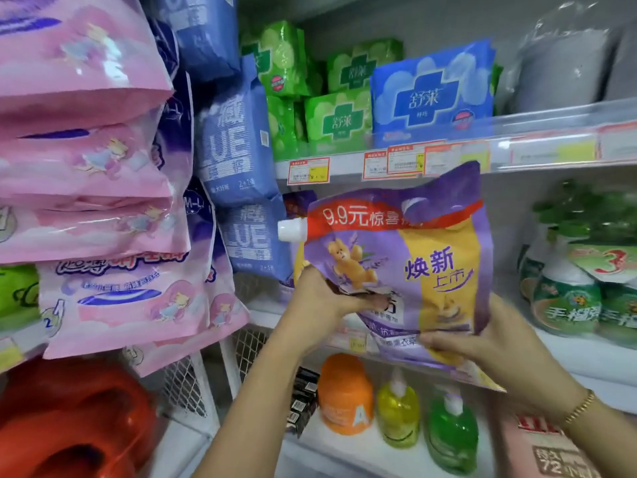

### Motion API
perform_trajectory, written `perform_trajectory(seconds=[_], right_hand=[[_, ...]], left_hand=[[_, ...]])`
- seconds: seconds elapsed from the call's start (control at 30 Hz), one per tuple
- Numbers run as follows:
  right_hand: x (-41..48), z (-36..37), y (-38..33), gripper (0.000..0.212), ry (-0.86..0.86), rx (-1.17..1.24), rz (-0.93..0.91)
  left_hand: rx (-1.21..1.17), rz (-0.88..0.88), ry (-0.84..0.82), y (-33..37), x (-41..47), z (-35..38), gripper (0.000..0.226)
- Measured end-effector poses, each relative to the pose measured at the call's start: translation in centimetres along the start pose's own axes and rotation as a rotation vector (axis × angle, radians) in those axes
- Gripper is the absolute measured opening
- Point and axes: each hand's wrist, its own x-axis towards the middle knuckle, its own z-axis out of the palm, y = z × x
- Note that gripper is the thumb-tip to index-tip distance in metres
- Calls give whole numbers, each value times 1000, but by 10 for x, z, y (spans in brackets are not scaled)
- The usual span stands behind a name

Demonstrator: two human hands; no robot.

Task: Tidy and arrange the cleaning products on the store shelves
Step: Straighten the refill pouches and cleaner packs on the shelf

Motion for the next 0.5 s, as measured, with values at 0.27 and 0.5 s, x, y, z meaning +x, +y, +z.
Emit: perform_trajectory(seconds=[0.27,0.5], right_hand=[[67,28,72,29,220,0,140],[105,50,99,33,188,134,269]], left_hand=[[-162,-86,193,-56,56,22,46],[-44,-142,241,-89,98,18,49]])
